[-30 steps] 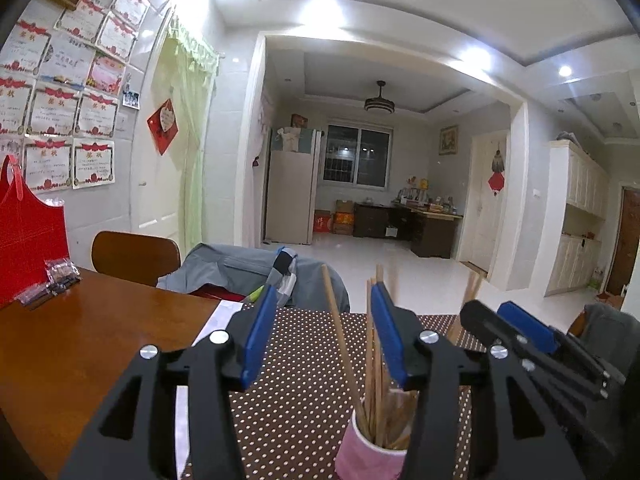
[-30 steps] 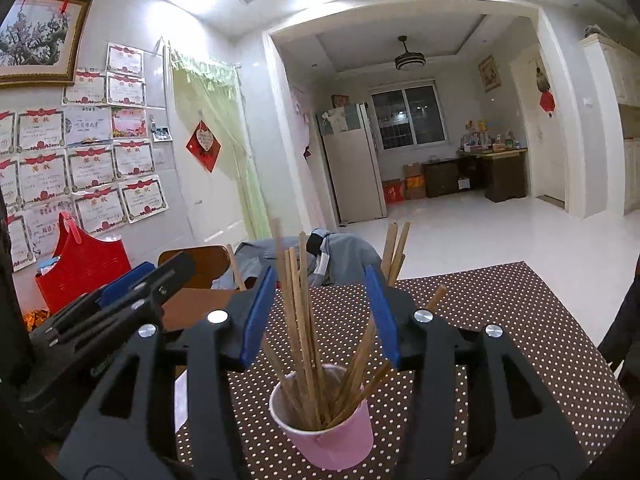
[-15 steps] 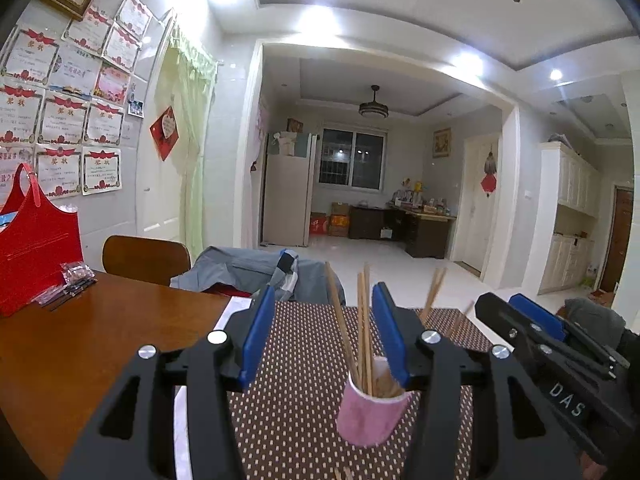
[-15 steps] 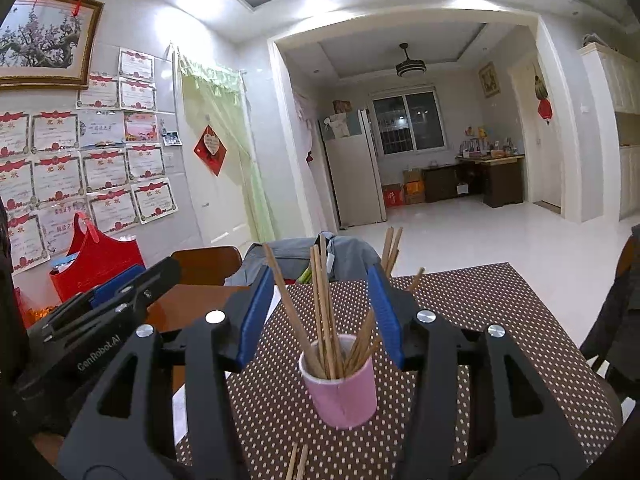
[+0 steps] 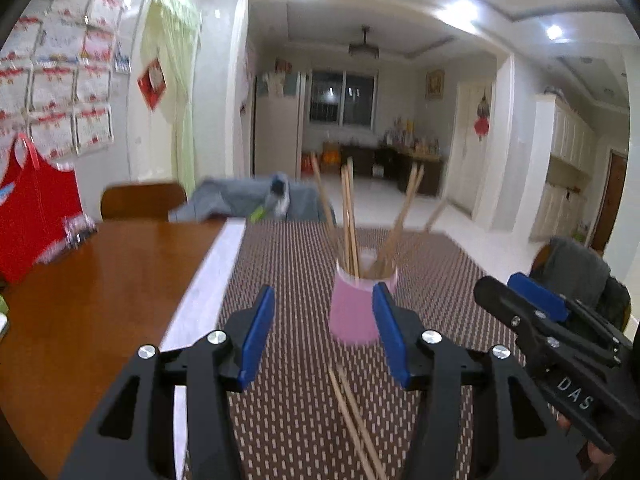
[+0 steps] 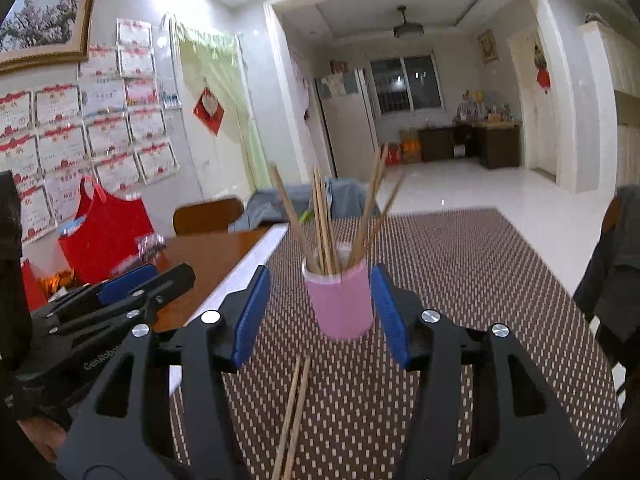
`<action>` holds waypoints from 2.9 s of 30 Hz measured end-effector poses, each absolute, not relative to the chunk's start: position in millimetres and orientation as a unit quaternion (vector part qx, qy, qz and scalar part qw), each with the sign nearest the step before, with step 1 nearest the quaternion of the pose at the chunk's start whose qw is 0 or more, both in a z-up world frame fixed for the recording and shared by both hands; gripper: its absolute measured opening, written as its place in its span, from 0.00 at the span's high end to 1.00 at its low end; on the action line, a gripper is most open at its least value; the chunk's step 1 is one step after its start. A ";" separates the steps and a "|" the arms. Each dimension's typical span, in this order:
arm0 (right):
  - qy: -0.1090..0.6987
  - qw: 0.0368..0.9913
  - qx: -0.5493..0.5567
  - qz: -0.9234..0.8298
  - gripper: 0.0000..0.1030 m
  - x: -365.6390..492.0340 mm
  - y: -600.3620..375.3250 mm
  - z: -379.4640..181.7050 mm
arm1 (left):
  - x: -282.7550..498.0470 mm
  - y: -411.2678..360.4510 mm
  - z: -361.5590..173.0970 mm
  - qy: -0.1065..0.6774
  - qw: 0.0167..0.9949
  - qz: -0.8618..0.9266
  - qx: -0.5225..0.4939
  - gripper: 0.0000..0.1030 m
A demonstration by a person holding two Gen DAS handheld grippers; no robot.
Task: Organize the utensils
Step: 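Lower both grippers to the last sticks on the cloth and close each on one, then lift both held sticks up over the pink cup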
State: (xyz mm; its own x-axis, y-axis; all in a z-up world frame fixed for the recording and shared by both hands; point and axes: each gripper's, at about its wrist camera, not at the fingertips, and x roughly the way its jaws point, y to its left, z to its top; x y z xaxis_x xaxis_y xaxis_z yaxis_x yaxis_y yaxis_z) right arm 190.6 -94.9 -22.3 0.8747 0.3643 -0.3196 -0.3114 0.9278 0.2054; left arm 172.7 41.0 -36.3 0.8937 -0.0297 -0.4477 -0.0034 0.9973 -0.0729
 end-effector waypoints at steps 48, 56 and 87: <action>0.393 0.896 0.089 0.185 0.47 231.6 -106.3 -132.4 | 260.3 41.6 -174.9 0.523 0.851 0.021 -0.043 0.91; 0.454 0.860 0.067 0.224 0.47 247.2 -69.2 -137.5 | 252.8 67.4 -174.3 0.509 0.853 -0.004 -0.112 0.95; 0.477 0.843 0.021 0.247 0.94 264.5 -35.9 -125.5 | 199.5 69.0 -100.5 0.399 0.906 -0.049 -0.131 0.95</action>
State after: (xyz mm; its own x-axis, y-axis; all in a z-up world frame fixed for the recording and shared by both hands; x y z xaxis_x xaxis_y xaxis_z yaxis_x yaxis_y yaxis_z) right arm 264.5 -35.9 -125.5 0.4235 0.4366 -0.7937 -0.3971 0.8770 0.2705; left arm 199.5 69.0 -100.5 0.6767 -0.1922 -0.7108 -0.0163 0.9612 -0.2755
